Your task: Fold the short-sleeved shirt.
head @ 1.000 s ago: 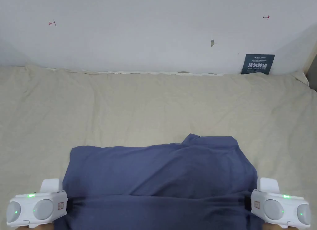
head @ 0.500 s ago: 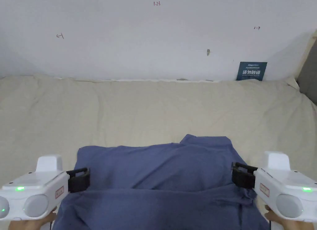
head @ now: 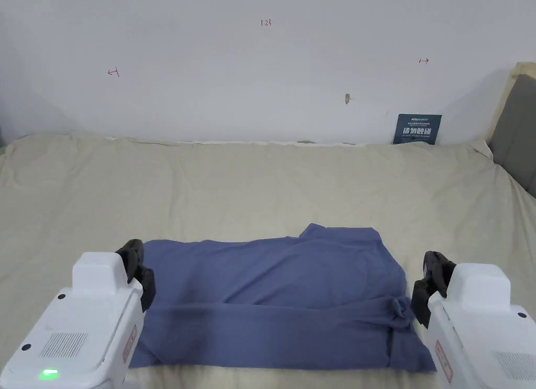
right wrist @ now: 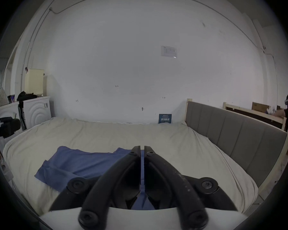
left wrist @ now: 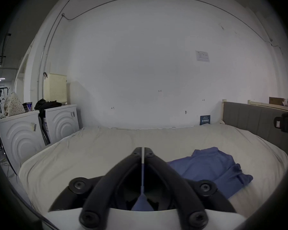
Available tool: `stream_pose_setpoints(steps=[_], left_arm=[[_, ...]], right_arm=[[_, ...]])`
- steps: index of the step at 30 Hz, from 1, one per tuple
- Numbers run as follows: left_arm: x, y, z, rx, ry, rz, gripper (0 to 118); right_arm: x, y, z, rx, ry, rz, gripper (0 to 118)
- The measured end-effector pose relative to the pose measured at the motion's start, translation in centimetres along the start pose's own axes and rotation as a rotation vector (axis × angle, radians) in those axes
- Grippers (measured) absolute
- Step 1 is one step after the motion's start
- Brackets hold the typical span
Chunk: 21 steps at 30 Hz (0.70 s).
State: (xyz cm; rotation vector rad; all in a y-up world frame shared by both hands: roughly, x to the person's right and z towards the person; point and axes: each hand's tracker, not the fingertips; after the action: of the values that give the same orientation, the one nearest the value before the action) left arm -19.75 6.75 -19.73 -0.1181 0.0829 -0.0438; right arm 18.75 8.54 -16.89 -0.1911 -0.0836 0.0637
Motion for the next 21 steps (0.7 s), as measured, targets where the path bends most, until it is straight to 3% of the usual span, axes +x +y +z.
stream_pose_setpoints(steps=[8, 16, 17, 18, 19, 20, 21], left_arm=[[-1.0, -0.3, -0.5, -0.091, -0.020, 0.032, 0], [-4.9, -3.4, -6.9, -0.437, -0.035, 0.078, 2], [-5.4, -4.2, -7.8, -0.507, -0.037, 0.076, 9], [-6.1, -5.1, -8.7, -0.545, -0.046, 0.098, 27], [-6.6, -5.8, -9.6, -0.592, -0.050, 0.113, 71], [-7.2, -6.7, -10.5, -0.647, -0.039, 0.125, 98], [-7.5, -7.6, -11.3, -0.704, -0.032, 0.124, 113]], right_arm=[[-0.1, -0.1, 0.0, 0.005, 0.001, 0.006, 1], [0.0, 0.0, -1.8, -0.026, 0.004, 0.017, 1], [0.0, -0.1, -2.1, -0.033, 0.001, 0.024, 1], [0.0, -0.2, -2.5, -0.041, 0.002, 0.028, 1], [-0.1, -0.3, -2.7, -0.049, 0.004, 0.027, 1], [-0.2, -0.4, -3.0, -0.055, 0.003, 0.028, 1], [-0.2, -0.6, -3.4, -0.064, 0.002, 0.029, 1]])
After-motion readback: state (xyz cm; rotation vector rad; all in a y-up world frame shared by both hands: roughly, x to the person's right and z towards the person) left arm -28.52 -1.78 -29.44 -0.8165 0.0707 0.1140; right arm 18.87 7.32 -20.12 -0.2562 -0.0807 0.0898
